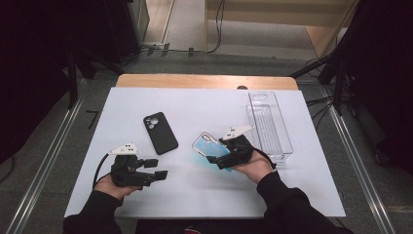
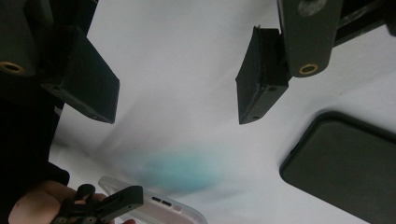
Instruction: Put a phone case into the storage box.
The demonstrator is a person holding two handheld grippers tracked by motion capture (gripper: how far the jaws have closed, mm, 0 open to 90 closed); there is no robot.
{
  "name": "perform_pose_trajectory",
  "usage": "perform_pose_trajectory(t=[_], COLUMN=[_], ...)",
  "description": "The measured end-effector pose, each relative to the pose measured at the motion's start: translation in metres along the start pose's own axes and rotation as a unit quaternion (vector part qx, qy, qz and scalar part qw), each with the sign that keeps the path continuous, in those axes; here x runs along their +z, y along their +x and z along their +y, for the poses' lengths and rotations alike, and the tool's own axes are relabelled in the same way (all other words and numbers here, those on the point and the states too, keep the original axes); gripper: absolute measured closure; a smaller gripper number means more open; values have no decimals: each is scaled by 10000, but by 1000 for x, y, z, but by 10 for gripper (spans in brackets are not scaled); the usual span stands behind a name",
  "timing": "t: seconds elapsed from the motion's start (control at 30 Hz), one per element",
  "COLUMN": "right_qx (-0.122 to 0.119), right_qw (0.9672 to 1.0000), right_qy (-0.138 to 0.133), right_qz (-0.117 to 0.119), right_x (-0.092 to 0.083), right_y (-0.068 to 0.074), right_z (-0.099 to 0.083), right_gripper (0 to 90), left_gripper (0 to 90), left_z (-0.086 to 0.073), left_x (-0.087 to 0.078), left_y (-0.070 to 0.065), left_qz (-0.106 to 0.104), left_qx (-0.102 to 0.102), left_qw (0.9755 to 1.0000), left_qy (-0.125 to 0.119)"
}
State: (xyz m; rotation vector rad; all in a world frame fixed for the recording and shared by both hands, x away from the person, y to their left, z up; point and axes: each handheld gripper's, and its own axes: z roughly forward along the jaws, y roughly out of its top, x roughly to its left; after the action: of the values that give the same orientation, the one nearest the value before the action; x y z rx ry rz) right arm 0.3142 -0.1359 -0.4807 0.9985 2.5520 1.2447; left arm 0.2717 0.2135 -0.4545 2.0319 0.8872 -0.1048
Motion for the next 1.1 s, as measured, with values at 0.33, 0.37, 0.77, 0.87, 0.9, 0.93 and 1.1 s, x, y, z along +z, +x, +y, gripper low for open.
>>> perform_pose_trajectory(t=[0.33, 0.37, 0.77, 0.87, 0.9, 0.93, 1.1], right_qx=[517, 513, 1098, 1229, 1280, 1271, 1380], right_qw=[9985, 9985, 9928, 9911, 9904, 9906, 9885], right_qy=[-156, -167, -379, -391, -401, -384, -451], right_qz=[1, -7, -302, -315, -327, -332, -421], right_x=[-16, -17, -22, -19, -17, -16, -11], right_y=[5, 5, 15, 16, 16, 17, 23], right_z=[4, 4, 5, 4, 4, 4, 6], right_gripper=[151, 151, 151, 151, 151, 151, 151], left_gripper=[303, 303, 302, 301, 300, 294, 268], left_z=[15, 16, 41, 47, 48, 50, 59], left_x=[4, 5, 11, 13, 14, 15, 19], left_y=[-9, -10, -16, -14, -14, -13, -11], left_qz=[-48, -38, 125, 178, 202, 223, 243], left_qx=[-402, -407, -432, -468, -448, -436, -590], left_qw=[9991, 9991, 9989, 9987, 9988, 9988, 9980], left_qy=[87, 80, 125, 96, 42, 15, -40])
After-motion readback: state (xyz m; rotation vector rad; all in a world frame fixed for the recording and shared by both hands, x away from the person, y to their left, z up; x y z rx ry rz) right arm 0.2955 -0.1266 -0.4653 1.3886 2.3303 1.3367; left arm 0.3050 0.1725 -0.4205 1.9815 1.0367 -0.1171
